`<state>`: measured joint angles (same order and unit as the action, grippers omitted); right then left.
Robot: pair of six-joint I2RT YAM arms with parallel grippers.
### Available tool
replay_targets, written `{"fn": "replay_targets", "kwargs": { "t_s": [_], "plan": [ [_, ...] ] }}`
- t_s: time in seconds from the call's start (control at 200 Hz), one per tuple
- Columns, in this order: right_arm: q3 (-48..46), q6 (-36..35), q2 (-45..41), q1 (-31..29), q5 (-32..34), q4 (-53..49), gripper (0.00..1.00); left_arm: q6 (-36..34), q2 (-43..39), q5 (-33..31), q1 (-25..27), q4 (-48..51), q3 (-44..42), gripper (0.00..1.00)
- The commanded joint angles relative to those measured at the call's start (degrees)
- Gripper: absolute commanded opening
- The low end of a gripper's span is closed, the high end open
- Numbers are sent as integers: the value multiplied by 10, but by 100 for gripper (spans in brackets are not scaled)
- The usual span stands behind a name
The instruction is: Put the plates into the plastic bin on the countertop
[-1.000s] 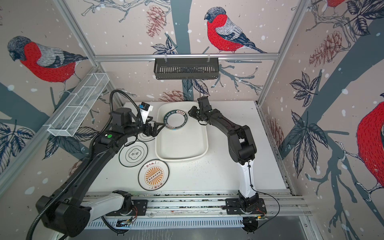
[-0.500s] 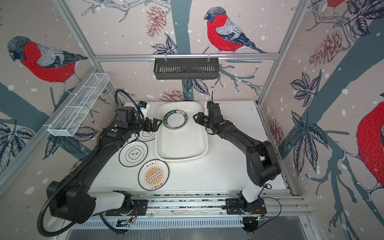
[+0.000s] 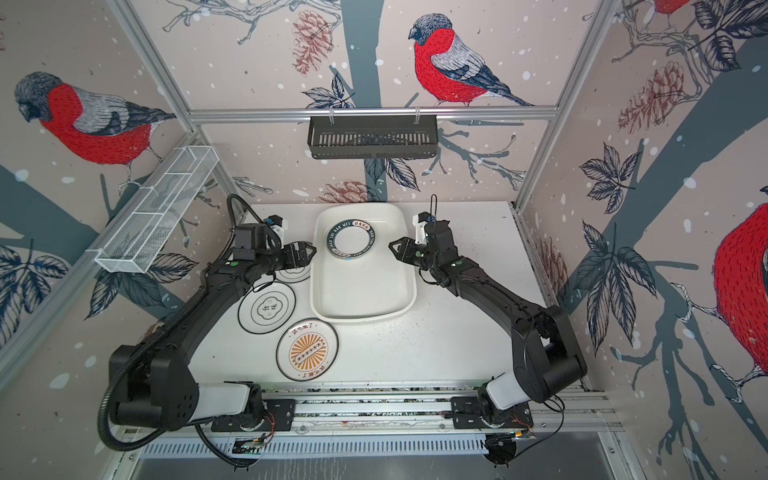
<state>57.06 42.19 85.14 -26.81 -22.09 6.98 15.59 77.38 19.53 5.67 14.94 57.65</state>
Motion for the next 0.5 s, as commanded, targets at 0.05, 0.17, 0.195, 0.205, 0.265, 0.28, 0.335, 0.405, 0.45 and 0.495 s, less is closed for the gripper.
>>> {"fn": "replay_targets", "kwargs": {
  "t_s": [0.05,0.17,0.195,0.205,0.265,0.28,0.335,0.405,0.45,0.495],
  "plan": [
    [-17,17,-11,1,-22,44,39,23,8,-3,-6,-32,-8,96],
    [-29,28,-14,1,-32,62,39,34,6,-30,-8,-53,-36,96],
    [-34,31,-15,1,-33,69,39,34,6,-29,-8,-56,-41,95],
    [-34,31,-15,1,-33,70,39,35,7,-28,-8,-58,-43,95],
    [-38,34,-15,3,-36,78,39,30,8,-14,-9,-64,-52,95],
    [-39,34,-14,4,-37,79,39,34,8,-7,-9,-69,-56,95],
    [-40,33,-10,7,-42,82,39,44,10,7,-9,-93,-72,95],
    [-40,32,-4,13,-54,88,39,47,17,29,-9,-116,-86,94],
    [-40,32,-2,17,-61,93,39,44,25,48,-9,-125,-90,94],
    [-38,33,2,21,-69,96,39,43,36,61,-9,-124,-87,94]
  ]
}}
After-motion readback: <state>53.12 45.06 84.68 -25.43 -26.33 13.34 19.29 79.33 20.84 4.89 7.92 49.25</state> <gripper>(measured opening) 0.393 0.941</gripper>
